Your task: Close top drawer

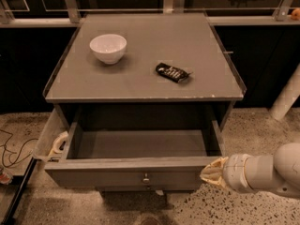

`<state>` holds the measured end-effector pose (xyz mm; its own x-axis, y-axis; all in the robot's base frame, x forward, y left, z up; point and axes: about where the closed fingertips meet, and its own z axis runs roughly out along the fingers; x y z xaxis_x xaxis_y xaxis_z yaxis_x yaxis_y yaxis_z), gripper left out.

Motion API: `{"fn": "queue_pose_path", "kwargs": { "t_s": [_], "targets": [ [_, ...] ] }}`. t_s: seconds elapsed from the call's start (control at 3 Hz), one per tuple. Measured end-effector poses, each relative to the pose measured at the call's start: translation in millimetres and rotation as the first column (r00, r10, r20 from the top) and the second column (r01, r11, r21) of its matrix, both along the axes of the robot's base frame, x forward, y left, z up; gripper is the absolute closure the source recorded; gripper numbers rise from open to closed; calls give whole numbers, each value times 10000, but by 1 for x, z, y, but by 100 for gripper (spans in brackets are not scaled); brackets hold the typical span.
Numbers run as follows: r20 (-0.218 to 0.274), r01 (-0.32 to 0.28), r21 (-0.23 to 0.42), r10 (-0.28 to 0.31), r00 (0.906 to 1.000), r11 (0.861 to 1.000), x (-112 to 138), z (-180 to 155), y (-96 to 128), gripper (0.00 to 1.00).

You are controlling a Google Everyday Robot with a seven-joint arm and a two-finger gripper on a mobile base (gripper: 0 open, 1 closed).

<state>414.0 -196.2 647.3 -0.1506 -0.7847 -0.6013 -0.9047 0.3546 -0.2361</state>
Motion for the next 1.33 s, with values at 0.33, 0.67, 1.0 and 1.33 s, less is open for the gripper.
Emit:
{"fn": "queue_pose_path", "kwargs": {
  "t_s": [0.33,0.67,1.0,1.33],
  "targets": [
    [-6,112,-178,-112,9999,9998,18,-5,-6,100],
    [16,488,-337,-487,9988,9982,46,-15,-21,100],
    [16,487,-337,-487,9988,9982,46,-15,-21,81],
    [16,487,-337,-486,9988,9982,46,-15,-21,57]
  ]
}}
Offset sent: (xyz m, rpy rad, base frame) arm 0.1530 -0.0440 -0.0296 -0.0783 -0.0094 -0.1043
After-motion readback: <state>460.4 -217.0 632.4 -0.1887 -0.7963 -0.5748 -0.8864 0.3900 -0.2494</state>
